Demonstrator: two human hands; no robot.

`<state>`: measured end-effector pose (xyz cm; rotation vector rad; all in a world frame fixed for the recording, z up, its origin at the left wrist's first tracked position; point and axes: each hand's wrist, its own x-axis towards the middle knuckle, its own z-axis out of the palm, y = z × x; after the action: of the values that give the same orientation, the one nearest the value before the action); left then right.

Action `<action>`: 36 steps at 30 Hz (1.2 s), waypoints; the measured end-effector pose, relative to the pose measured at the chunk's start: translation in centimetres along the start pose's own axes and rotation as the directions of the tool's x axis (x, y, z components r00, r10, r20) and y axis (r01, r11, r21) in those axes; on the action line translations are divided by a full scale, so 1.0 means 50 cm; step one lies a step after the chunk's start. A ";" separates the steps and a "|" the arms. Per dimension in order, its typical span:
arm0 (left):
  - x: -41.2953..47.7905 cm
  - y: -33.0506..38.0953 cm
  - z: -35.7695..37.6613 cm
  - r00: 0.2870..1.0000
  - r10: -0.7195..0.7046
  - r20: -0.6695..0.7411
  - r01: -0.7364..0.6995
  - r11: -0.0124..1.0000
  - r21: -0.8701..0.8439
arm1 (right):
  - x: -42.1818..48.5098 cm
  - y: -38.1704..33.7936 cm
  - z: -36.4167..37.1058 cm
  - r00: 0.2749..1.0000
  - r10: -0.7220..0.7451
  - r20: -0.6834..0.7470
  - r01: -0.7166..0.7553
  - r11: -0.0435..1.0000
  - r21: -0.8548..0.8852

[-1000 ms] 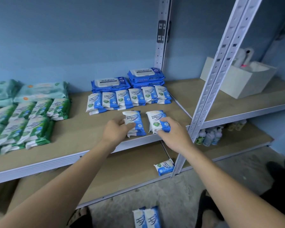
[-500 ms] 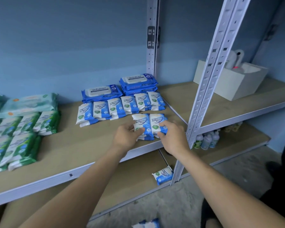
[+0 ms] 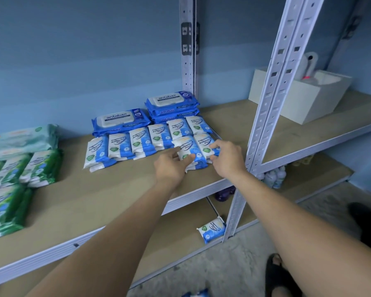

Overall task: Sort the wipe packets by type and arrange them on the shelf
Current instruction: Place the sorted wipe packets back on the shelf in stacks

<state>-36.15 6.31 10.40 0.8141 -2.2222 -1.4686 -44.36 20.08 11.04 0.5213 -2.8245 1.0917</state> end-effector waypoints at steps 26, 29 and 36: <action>-0.282 -0.076 -0.061 0.915 0.381 0.131 -0.402 0.888 0.223 | -0.263 0.125 -0.003 0.999 -0.039 0.028 0.041 0.995 -0.089; -0.320 -0.120 -0.056 0.904 0.389 0.175 -0.422 0.878 0.227 | -0.289 0.162 0.011 0.997 0.010 0.078 -0.004 0.998 -0.070; -0.355 -0.302 -0.010 0.968 0.082 0.238 -0.156 0.939 0.308 | -0.348 0.274 0.087 0.954 0.202 0.221 -0.183 0.978 -0.105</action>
<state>-18.13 12.75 -2.88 0.6166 -2.6795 -1.2028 -32.37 31.63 -4.19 0.3948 -3.1657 0.9952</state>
